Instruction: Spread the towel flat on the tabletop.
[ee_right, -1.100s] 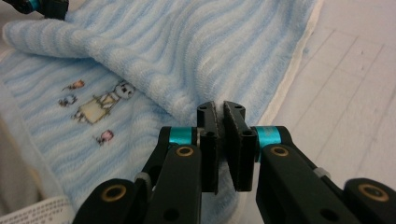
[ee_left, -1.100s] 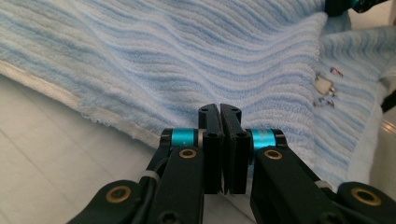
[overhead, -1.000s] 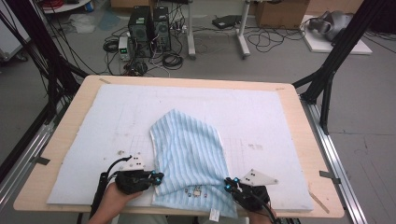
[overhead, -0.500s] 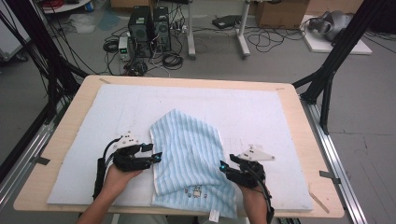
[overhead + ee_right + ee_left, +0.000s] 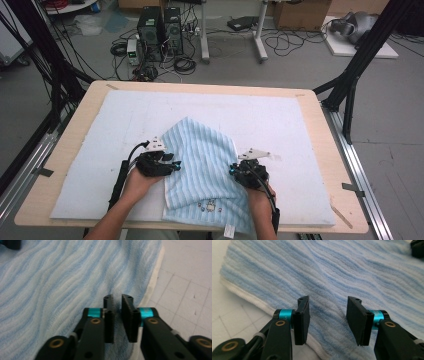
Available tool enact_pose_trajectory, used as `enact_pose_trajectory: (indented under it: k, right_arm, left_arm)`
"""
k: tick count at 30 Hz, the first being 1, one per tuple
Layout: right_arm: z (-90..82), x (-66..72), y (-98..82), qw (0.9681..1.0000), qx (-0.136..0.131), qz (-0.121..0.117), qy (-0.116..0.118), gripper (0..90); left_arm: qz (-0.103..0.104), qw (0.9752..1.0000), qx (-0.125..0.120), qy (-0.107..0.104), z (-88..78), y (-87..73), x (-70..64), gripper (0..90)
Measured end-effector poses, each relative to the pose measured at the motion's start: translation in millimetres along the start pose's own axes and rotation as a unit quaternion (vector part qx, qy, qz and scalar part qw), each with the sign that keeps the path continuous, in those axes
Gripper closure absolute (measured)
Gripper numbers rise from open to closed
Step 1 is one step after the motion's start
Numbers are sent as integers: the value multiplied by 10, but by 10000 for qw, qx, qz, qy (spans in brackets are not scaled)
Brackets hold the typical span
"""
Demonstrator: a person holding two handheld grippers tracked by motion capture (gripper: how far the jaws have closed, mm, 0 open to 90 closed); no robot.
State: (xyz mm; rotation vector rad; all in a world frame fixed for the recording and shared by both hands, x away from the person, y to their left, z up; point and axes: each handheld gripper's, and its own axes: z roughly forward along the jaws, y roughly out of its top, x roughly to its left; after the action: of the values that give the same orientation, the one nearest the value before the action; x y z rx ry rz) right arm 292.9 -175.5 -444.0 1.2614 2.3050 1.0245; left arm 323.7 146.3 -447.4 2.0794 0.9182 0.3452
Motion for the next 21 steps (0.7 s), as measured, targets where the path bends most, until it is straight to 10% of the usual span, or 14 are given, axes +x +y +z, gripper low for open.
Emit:
enact_pose_trajectory:
  k: [3, 21]
  right_arm:
    - [-20, -10, -26, 10000, -40, -26, 59, 861]
    - [-385, 53, -338, 9974, -502, -111, 510, 863]
  left_arm:
    - [71, 9999, 82, 20, -18, 5, -14, 834]
    - [-72, 9957, -48, -918, -311, -204, -167, 854]
